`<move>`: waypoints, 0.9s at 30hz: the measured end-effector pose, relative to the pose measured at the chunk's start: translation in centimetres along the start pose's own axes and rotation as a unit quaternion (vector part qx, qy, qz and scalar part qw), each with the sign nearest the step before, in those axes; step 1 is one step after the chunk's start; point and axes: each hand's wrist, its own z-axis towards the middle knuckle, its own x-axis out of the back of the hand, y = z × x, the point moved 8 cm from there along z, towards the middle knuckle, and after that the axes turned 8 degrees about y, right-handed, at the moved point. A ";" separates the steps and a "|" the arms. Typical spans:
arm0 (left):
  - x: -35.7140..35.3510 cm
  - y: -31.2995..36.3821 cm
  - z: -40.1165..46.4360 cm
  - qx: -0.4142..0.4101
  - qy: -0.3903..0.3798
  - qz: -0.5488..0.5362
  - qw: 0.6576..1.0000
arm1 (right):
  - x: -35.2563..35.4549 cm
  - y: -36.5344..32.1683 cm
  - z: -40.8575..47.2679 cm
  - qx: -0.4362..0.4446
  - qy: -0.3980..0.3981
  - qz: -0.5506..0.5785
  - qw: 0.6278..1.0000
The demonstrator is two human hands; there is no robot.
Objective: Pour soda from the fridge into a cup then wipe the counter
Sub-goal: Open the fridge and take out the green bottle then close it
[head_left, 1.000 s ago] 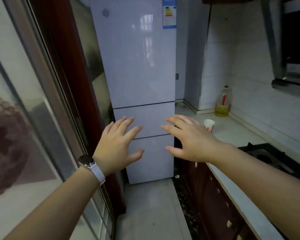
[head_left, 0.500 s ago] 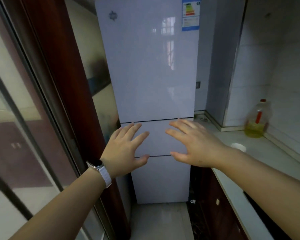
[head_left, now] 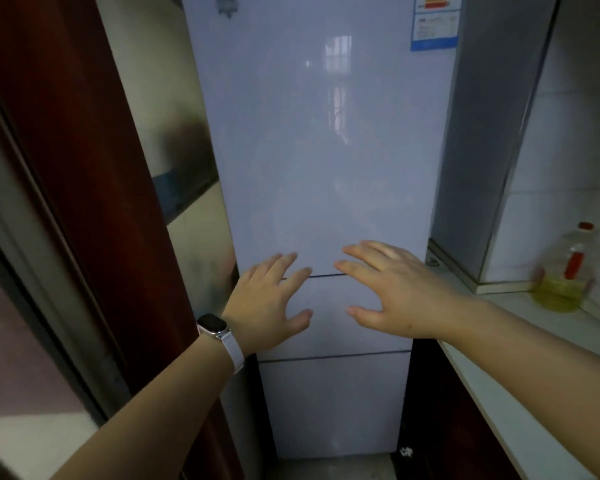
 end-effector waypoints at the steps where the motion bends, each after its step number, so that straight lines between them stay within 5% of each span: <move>1: -0.9 -1.5 0.8 0.014 -0.001 -0.016 1.000 | -0.5 0.3 1.5 0.002 0.002 0.000 1.000; 12: -9.4 -13.7 5.8 0.249 0.026 -0.228 0.941 | -7.0 1.8 12.2 0.002 0.003 0.030 1.000; 15: -10.5 -16.7 7.2 0.328 0.079 -0.273 0.901 | -7.8 2.8 14.1 0.004 0.013 0.047 0.999; 19: -11.0 -21.2 8.5 0.472 0.162 -0.374 0.782 | -8.8 3.5 17.0 0.034 0.018 0.055 0.998; 24: -11.8 -25.5 11.1 0.543 0.169 -0.401 0.718 | -9.2 4.3 20.0 0.062 0.038 0.060 0.996; 27: -13.2 -26.7 12.2 0.539 0.151 -0.422 0.713 | -9.5 5.0 21.1 0.069 0.049 0.060 0.995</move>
